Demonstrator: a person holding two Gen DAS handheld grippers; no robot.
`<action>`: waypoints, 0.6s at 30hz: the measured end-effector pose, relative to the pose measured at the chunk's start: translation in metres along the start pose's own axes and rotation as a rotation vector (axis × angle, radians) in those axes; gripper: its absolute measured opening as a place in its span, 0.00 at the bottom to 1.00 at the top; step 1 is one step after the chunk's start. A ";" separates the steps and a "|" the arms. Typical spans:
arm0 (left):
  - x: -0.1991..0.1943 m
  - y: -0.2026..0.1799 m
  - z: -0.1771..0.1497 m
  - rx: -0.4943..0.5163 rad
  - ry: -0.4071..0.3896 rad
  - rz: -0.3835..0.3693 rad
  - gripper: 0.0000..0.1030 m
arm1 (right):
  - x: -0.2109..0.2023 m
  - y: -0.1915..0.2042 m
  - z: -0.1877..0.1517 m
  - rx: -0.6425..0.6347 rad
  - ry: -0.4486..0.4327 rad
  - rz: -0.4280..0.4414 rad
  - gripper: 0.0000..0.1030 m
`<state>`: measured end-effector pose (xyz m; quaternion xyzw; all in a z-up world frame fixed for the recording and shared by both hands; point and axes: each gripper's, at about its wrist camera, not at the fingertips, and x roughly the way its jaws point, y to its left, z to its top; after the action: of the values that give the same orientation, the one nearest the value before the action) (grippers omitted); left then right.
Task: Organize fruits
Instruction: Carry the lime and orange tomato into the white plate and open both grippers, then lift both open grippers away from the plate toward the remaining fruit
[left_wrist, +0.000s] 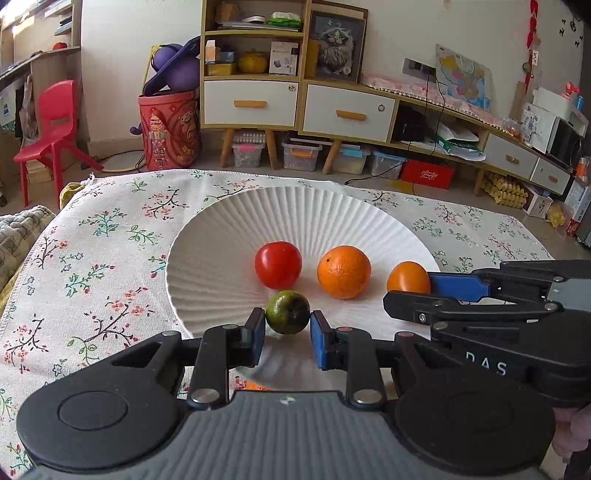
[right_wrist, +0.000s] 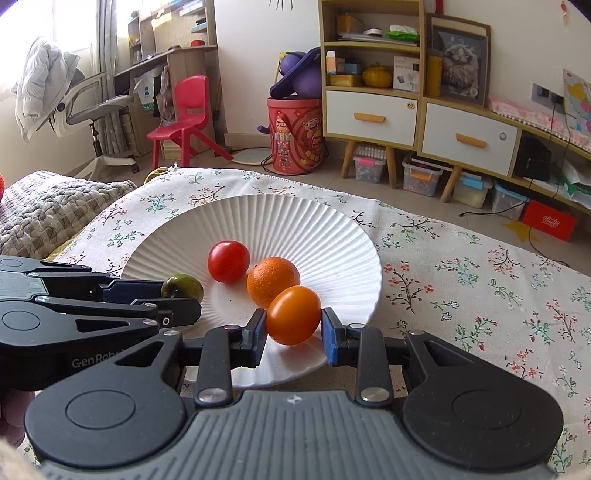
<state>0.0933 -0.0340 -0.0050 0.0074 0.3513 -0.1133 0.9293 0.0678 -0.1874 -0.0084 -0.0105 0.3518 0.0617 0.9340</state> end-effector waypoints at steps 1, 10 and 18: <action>0.000 0.000 0.000 0.000 -0.001 0.000 0.11 | 0.000 0.000 0.000 0.002 0.000 0.001 0.28; -0.006 0.000 0.000 0.006 -0.007 0.000 0.23 | -0.008 -0.003 0.001 0.012 -0.009 0.000 0.36; -0.020 0.003 -0.003 0.009 -0.022 0.005 0.38 | -0.020 -0.006 0.002 0.031 -0.020 -0.009 0.48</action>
<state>0.0776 -0.0267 0.0052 0.0110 0.3404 -0.1124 0.9335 0.0551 -0.1957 0.0060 0.0030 0.3432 0.0522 0.9378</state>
